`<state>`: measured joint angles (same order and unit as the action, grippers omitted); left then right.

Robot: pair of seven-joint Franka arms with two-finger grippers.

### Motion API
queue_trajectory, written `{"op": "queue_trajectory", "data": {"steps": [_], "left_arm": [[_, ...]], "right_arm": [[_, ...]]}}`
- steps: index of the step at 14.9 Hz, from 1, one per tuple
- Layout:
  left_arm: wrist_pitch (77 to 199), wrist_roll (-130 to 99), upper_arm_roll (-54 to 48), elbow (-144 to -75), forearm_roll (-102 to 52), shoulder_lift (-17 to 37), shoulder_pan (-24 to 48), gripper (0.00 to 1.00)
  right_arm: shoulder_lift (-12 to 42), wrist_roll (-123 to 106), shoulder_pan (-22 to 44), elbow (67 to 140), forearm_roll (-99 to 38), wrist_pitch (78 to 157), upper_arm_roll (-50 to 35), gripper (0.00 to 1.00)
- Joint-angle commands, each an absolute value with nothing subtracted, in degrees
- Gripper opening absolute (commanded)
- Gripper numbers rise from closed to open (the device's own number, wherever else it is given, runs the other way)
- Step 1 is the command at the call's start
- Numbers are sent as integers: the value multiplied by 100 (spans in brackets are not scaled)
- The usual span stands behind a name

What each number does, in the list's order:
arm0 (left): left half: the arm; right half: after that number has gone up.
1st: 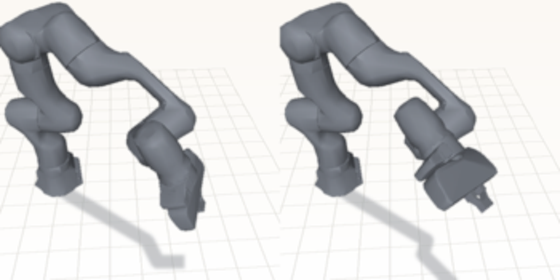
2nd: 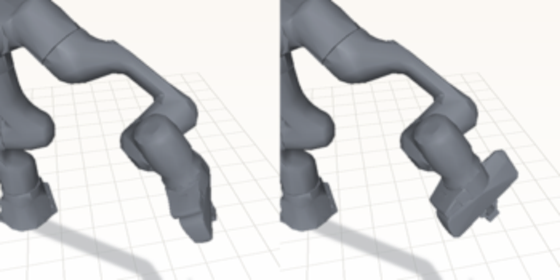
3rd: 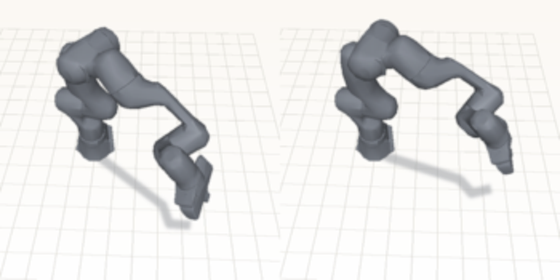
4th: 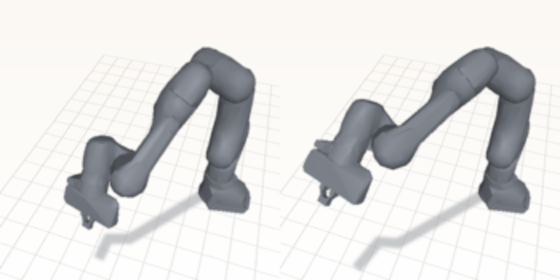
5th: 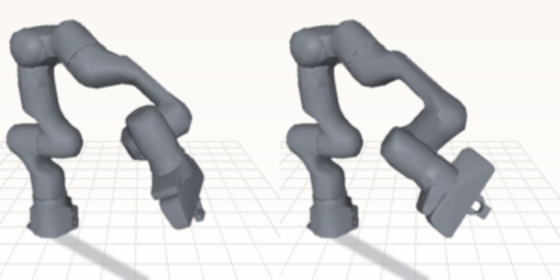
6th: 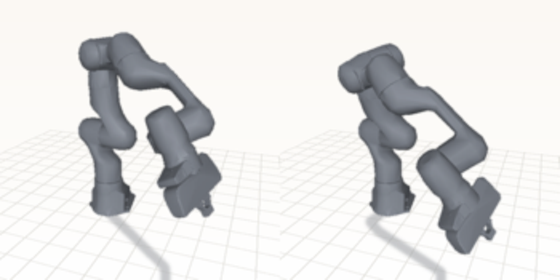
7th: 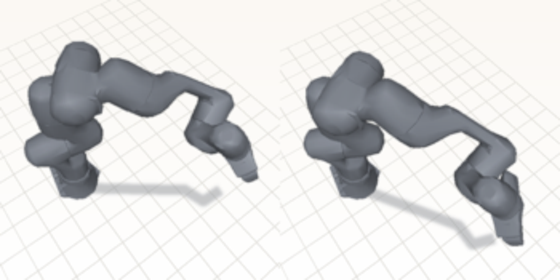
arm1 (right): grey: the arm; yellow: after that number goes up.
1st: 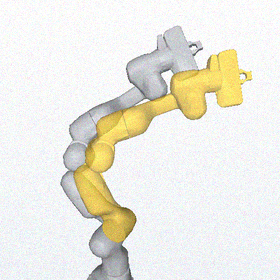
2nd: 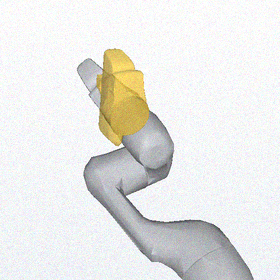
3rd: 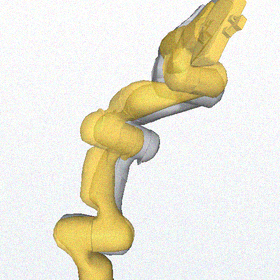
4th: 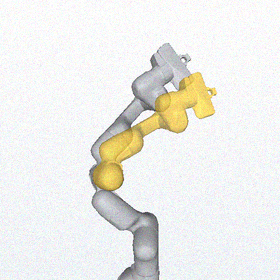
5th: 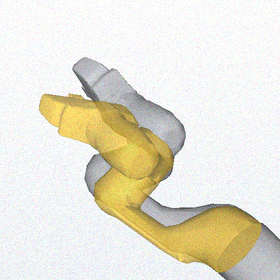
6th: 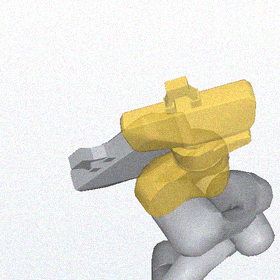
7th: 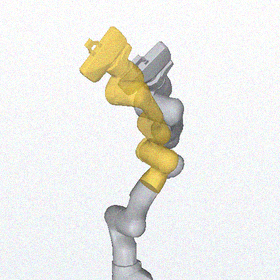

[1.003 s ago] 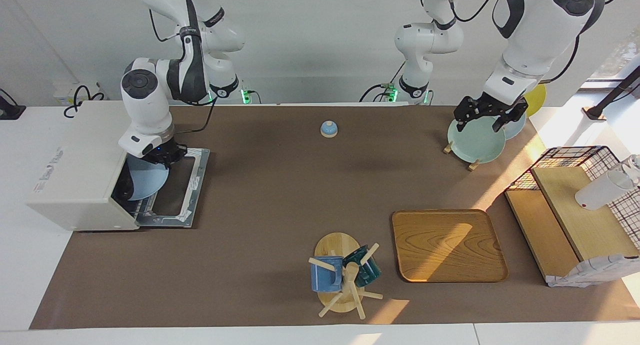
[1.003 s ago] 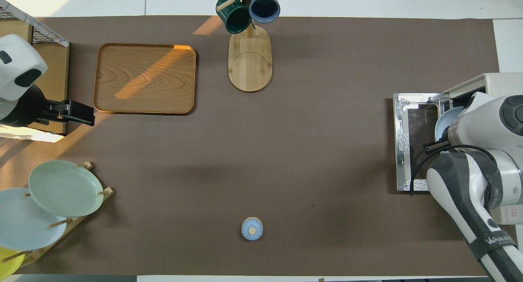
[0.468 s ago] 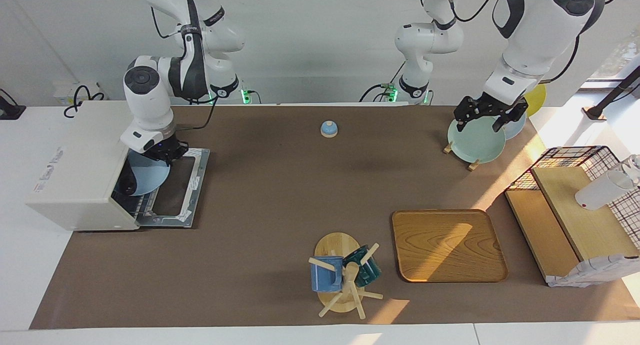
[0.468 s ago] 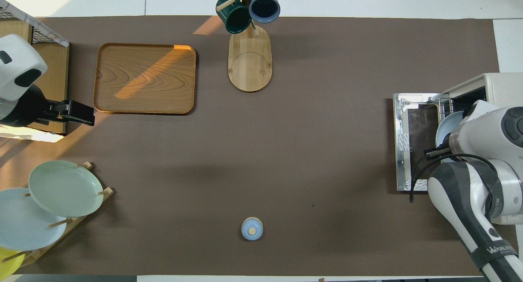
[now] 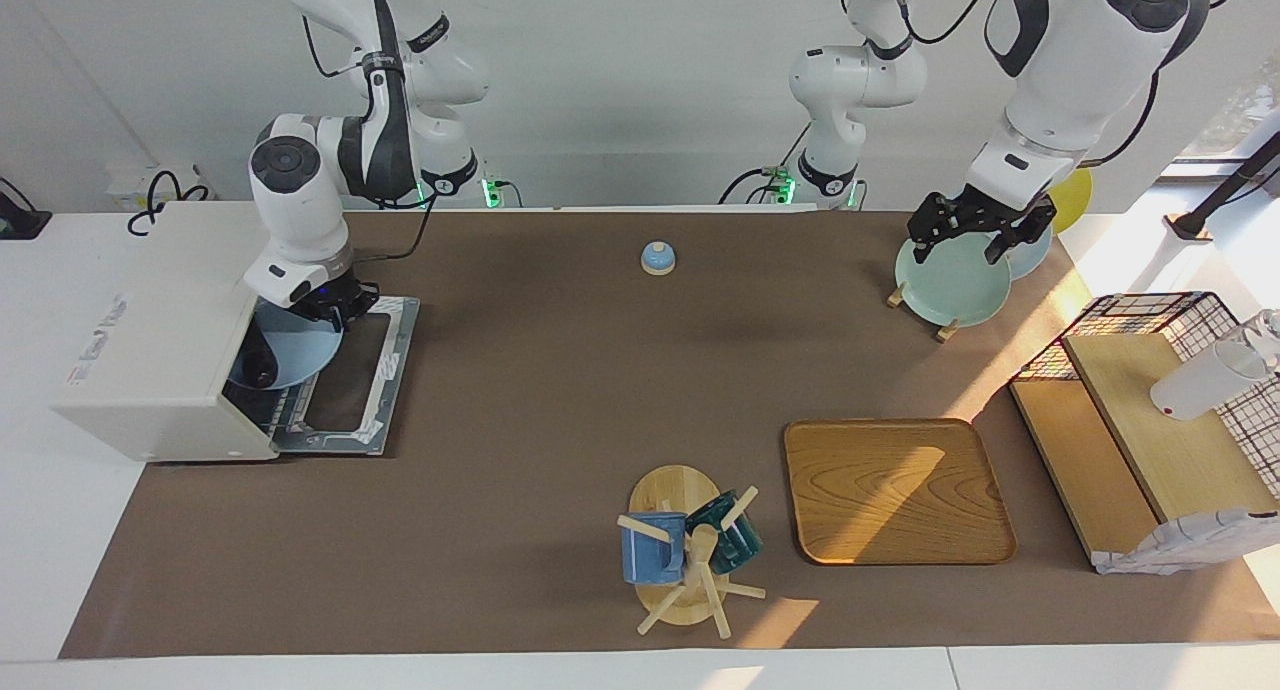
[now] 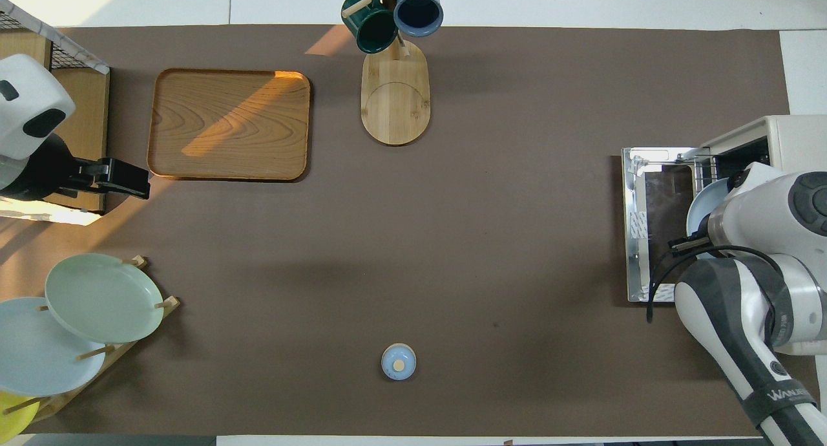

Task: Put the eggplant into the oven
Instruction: 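Open the right gripper and withdraw it from the oven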

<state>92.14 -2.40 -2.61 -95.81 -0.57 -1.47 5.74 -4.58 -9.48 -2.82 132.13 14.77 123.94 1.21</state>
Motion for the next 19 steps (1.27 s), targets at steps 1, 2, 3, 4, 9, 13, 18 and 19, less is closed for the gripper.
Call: {"op": "queue_trajectory", "data": {"steps": [1, 2, 3, 4, 9, 13, 18, 19], "left_arm": [[9176, -211, -281, -9554, 44, -176, 545, 100], [9176, -220, -273, -9545, 35, -176, 545, 100], [9176, -220, -272, -9554, 44, -176, 545, 100], [9176, -220, -281, -9554, 44, -176, 545, 100], [9176, -220, -281, -9554, 35, -176, 545, 100], [9176, -220, -281, -9554, 44, -176, 545, 100], [9176, -220, -281, -9554, 44, -176, 545, 100], [9176, -220, -281, -9554, 35, -176, 545, 100]], "right_arm": [[-440, -1221, -343, 12904, 1503, 12122, 35, 50], [-413, -1213, -247, 12746, 1494, 11972, 9, 54], [-370, -1178, -37, 12640, 1485, 11901, 9, 54], [-352, -1065, 182, 12569, 1433, 11927, 9, 48], [341, 884, 966, 12577, 967, 12743, 9, 0], [738, 1169, 985, 12630, 993, 12981, 35, 0], [791, 1195, 827, 12876, 1766, 12964, 44, 0], [791, 1213, 765, 12885, 1810, 12955, 44, 0]]}}
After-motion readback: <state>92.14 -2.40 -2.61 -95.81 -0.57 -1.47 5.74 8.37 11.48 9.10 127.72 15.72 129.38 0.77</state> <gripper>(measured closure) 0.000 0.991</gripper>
